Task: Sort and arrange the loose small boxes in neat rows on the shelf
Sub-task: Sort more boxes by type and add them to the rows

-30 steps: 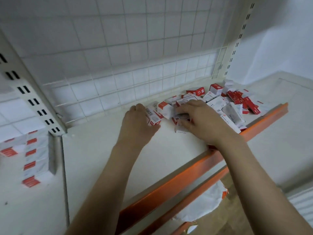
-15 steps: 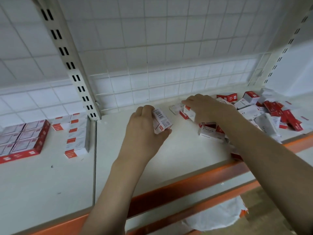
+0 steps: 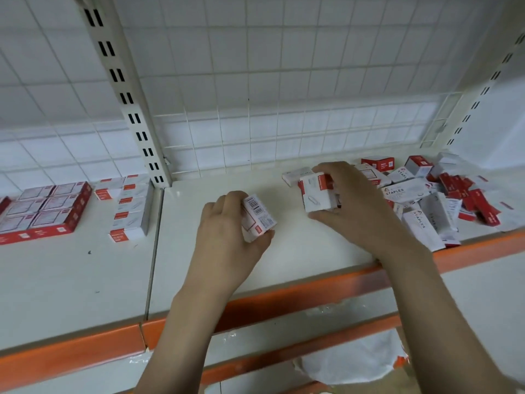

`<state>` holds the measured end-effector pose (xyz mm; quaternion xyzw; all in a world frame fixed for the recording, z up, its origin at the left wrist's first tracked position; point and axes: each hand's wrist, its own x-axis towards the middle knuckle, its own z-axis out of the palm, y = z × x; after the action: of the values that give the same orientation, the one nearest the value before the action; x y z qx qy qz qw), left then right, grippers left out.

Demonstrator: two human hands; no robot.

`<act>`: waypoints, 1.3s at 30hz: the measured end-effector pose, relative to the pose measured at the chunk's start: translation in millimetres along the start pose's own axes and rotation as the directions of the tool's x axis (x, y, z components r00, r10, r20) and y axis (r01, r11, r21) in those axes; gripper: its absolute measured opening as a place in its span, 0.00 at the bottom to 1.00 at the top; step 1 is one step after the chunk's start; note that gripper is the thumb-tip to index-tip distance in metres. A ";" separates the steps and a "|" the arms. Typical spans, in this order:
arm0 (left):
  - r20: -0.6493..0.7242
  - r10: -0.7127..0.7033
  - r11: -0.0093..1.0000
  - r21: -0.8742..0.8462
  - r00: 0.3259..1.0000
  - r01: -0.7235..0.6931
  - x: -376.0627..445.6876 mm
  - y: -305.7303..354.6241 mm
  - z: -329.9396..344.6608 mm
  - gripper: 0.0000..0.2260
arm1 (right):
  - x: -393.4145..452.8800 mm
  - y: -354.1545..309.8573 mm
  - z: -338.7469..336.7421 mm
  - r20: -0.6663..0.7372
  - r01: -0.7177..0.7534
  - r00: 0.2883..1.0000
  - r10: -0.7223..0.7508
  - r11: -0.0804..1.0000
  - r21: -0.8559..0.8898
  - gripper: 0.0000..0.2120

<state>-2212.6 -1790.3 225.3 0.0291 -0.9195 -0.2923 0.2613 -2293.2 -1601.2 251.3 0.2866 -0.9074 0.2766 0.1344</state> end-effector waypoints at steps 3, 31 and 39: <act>-0.056 -0.043 0.999 -0.012 0.998 0.043 -16.8 3.4 -6.9 0.22 | -29.4 -10.5 7.8 -0.001 -0.033 0.999 0.033 0.991 0.128 0.31; -0.089 -0.201 0.979 -0.049 0.976 0.197 -110.3 -90.7 -131.3 0.23 | -58.8 -140.7 108.4 0.113 0.105 0.984 -0.138 0.961 0.257 0.31; -0.124 -0.193 0.981 -0.041 0.973 0.189 -125.7 -171.2 -215.1 0.30 | -47.2 -248.5 158.6 0.074 0.116 0.988 -0.138 0.964 0.241 0.28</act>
<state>-2014.3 -2018.3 221.3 0.1320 -0.8895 -0.3269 0.2906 -2121.3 -1841.6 209.3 0.3703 -0.8529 0.3601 0.0757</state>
